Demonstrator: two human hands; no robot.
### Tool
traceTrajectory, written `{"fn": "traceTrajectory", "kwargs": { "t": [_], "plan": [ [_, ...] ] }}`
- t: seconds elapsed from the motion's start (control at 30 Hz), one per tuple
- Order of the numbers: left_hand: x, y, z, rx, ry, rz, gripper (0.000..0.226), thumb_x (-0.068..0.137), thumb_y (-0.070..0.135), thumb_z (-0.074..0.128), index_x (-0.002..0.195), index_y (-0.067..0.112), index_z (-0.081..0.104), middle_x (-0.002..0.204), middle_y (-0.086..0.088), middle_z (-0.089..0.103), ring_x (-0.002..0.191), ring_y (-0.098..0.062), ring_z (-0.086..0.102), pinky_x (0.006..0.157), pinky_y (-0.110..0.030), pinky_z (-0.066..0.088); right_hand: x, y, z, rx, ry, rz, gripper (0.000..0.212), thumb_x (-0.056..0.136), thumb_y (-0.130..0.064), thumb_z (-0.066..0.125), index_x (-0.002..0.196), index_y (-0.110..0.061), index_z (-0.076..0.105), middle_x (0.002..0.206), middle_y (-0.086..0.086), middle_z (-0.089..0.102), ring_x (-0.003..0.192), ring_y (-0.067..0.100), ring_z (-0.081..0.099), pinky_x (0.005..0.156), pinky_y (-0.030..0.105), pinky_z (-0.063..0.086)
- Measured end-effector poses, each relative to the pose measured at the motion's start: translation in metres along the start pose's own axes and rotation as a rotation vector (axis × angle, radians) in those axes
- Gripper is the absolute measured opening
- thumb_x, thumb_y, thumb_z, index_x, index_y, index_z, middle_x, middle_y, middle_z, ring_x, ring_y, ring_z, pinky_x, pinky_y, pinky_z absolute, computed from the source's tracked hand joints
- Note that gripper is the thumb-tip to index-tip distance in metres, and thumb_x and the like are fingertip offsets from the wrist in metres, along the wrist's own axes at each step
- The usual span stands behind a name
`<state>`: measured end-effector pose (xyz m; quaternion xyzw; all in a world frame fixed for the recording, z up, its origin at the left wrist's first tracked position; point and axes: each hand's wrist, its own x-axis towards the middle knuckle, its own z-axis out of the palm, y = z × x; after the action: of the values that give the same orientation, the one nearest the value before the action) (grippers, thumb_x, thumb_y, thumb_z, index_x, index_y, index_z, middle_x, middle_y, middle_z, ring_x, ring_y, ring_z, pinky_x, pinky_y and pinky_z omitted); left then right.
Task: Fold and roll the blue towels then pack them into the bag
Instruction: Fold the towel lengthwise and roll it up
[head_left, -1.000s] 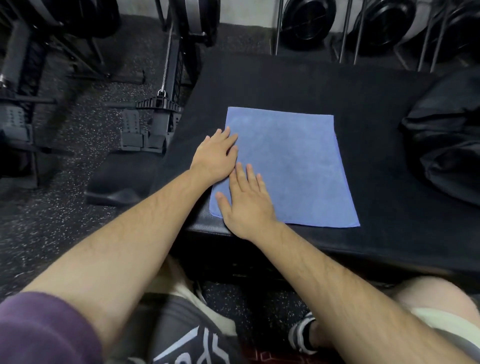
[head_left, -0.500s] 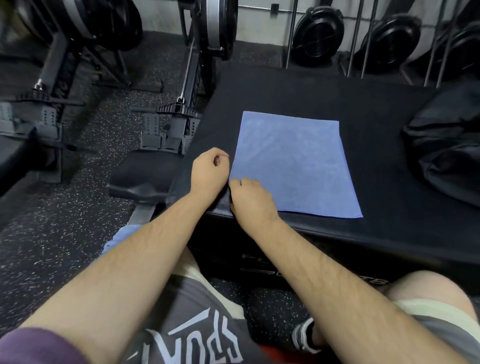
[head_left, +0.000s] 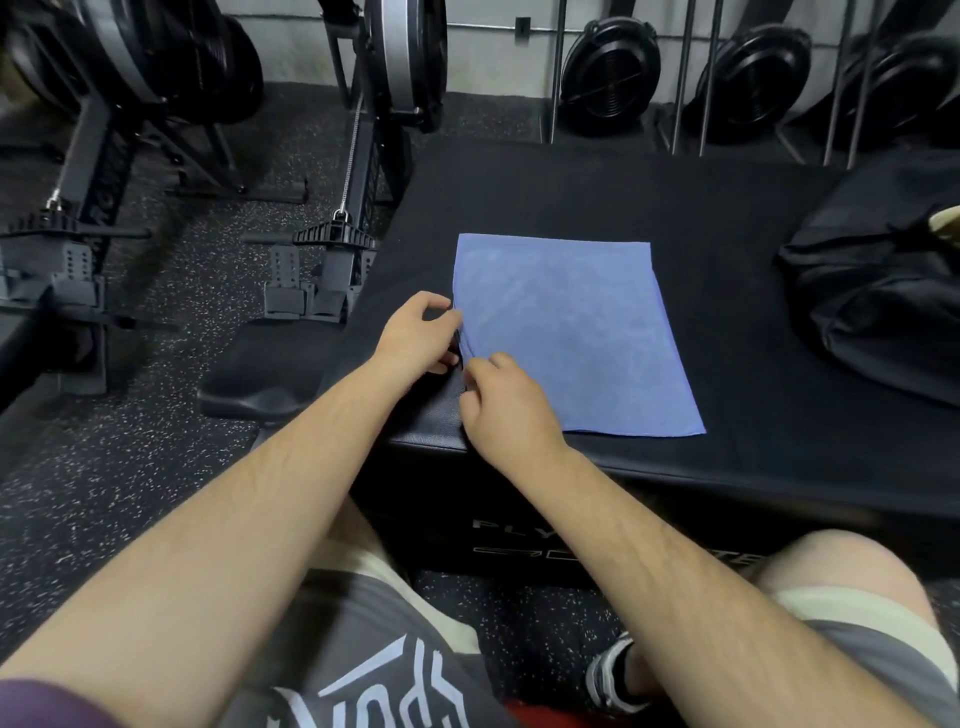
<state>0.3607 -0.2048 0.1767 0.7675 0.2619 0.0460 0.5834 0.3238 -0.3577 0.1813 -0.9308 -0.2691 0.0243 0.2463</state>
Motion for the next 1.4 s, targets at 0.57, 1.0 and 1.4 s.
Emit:
{"fn": "traceTrajectory", "kwargs": {
  "t": [0.57,1.0,1.4],
  "plan": [
    [0.105,0.021,0.022,0.090,-0.025,0.079,0.031,0.089,0.007,0.068,0.117,0.020,0.067,0.123,-0.001,0.064,0.105,-0.015,0.063,0.082,-0.021,0.051,-0.003,0.007,0.001,0.217,0.014,0.014,0.017,0.095,-0.012,0.057,0.107,-0.016,0.068,0.111,-0.003,0.063,0.096,0.019,0.062,0.087,0.032,0.047],
    [0.111,0.008,-0.042,0.037,0.198,0.020,0.046,0.086,-0.004,0.050,0.119,0.021,0.070,0.116,-0.001,0.066,0.105,-0.019,0.064,0.087,-0.028,0.056,0.009,-0.038,0.014,0.723,-0.102,0.206,0.015,0.094,-0.010,0.064,0.101,-0.015,0.075,0.044,-0.023,0.050,0.045,-0.004,0.049,0.051,0.007,0.036],
    [0.090,0.074,0.059,0.394,0.084,0.296,0.021,0.086,0.005,0.050,0.102,0.002,0.063,0.091,-0.009,0.063,0.082,-0.014,0.061,0.059,-0.018,0.044,-0.009,0.035,-0.035,0.398,0.196,0.341,0.010,0.087,-0.027,0.063,0.086,-0.025,0.072,0.084,-0.011,0.068,0.080,0.010,0.062,0.072,0.029,0.050]
  ]
}}
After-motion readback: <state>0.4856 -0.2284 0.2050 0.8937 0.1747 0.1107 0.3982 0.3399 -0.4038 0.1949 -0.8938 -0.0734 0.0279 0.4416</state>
